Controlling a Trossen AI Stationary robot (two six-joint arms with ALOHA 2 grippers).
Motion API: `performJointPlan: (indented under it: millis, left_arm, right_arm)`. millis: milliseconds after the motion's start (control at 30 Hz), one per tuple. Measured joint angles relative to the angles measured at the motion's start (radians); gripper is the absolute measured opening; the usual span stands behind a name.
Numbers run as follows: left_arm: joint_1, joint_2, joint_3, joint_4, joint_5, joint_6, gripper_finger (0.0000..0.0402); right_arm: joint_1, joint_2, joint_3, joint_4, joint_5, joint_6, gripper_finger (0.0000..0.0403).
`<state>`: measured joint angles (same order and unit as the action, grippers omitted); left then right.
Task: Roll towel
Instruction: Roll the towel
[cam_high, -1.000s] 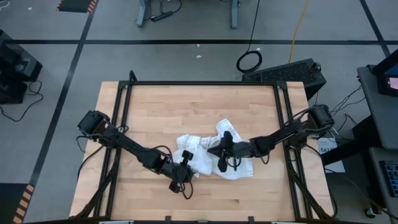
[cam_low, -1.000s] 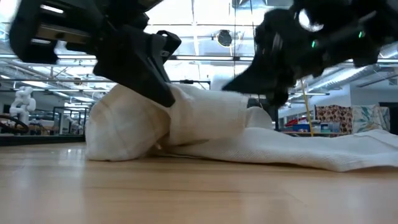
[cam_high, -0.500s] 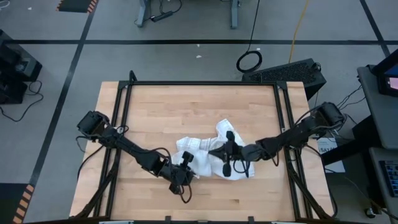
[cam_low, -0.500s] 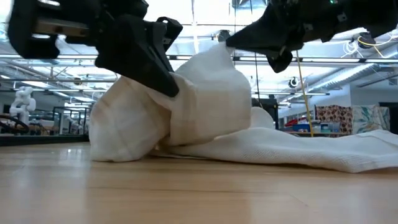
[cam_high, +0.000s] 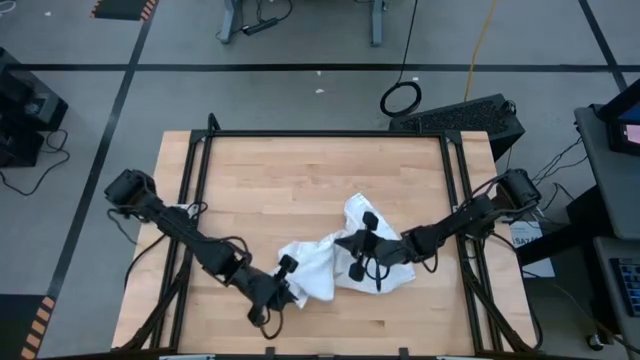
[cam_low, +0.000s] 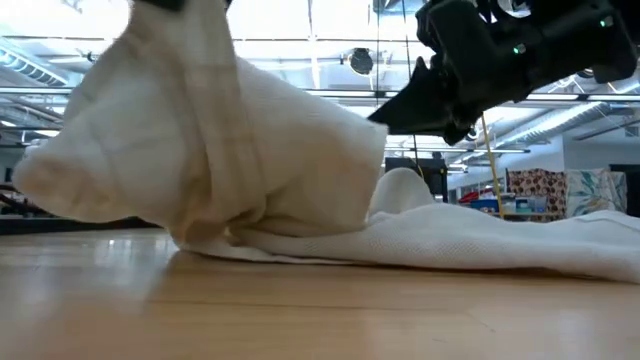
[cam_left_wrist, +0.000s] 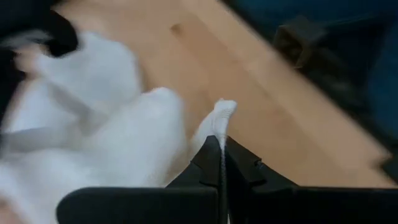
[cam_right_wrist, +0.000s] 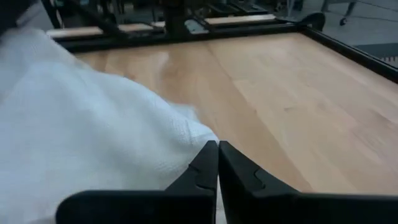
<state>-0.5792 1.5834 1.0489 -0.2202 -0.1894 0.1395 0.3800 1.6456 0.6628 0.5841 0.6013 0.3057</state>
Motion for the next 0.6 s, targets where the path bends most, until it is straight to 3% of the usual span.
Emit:
performJointPlan:
  millis: [100, 267, 600]
  left_arm:
    - [0.023, 0.000, -0.010, -0.014, -0.051, 0.027, 0.0004]
    - [0.082, 0.001, -0.029, 0.005, -0.051, 0.026, 0.0004]
    - [0.157, 0.001, -0.029, 0.149, -0.055, 0.051, 0.0004]
  right_arm:
    - [0.001, -0.002, 0.000, 0.091, -0.028, -0.022, 0.0000]
    - [0.012, -0.003, 0.001, 0.199, -0.197, -0.063, 0.0000]
    - [0.015, 0.057, 0.002, 0.207, -0.261, -0.047, 0.0000]
